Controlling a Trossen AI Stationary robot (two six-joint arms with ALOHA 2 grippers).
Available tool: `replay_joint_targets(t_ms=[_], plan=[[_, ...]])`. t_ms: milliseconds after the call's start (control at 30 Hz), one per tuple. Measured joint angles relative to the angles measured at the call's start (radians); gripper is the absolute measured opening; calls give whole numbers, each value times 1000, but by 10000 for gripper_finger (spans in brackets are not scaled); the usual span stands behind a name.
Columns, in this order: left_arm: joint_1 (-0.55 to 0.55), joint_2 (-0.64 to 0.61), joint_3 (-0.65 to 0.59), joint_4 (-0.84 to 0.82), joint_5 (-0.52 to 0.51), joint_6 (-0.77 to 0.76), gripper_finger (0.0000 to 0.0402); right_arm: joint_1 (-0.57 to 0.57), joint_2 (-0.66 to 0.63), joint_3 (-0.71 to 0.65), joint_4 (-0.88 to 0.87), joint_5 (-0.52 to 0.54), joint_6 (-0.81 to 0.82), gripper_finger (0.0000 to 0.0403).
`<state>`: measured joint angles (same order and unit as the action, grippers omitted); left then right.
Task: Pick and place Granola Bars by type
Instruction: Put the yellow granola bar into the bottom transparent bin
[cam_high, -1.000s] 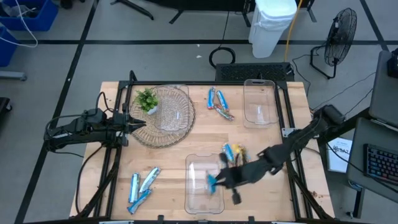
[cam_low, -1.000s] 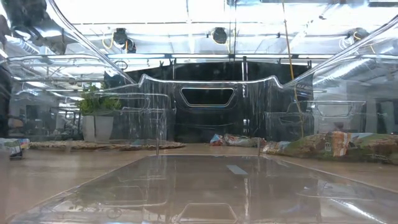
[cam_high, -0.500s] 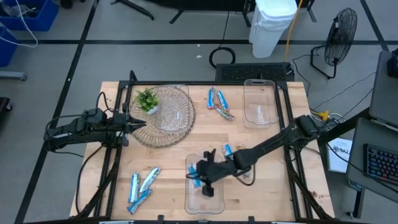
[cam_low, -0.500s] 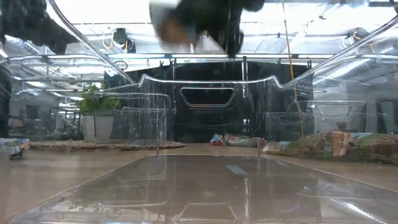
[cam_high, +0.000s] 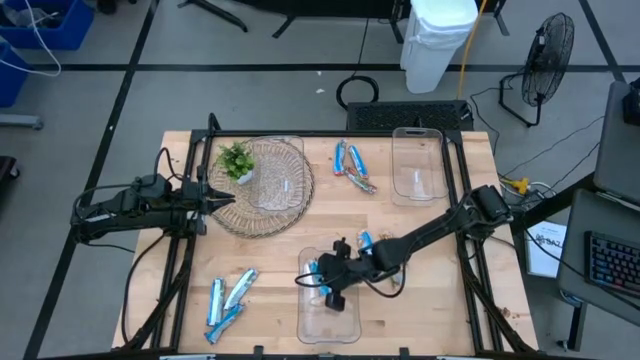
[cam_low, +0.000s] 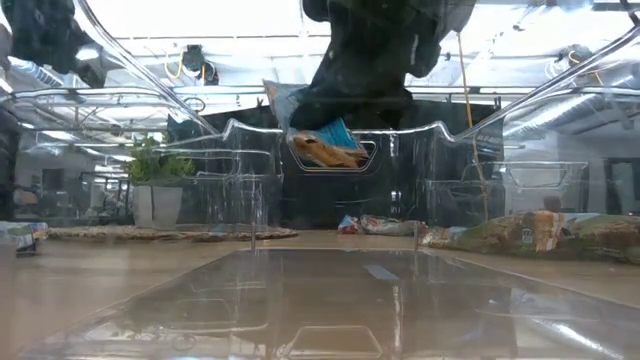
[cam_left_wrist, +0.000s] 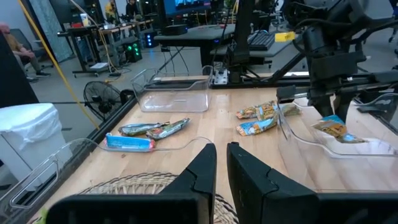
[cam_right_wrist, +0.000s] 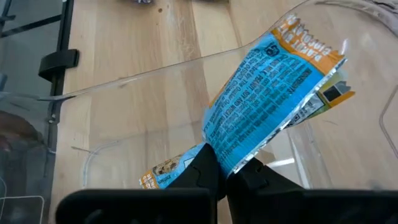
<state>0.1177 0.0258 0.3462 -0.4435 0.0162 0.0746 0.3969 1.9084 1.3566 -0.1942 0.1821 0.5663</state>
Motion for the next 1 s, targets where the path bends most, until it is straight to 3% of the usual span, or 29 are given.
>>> replay_joint_targets(t_ms=[400, 533, 667, 1000], plan=[[0, 0, 0, 0, 0, -2, 47, -5, 0, -15, 33, -4, -22, 11], [0, 0, 0, 0, 0, -2, 47, -3, 0, -15, 77, -70, -67, 26], [0, 0, 0, 0, 0, -2, 47, -2, 0, -15, 127, -135, -80, 55], [0, 0, 0, 0, 0, -2, 47, 4, 0, -15, 151, -134, -81, 161]])
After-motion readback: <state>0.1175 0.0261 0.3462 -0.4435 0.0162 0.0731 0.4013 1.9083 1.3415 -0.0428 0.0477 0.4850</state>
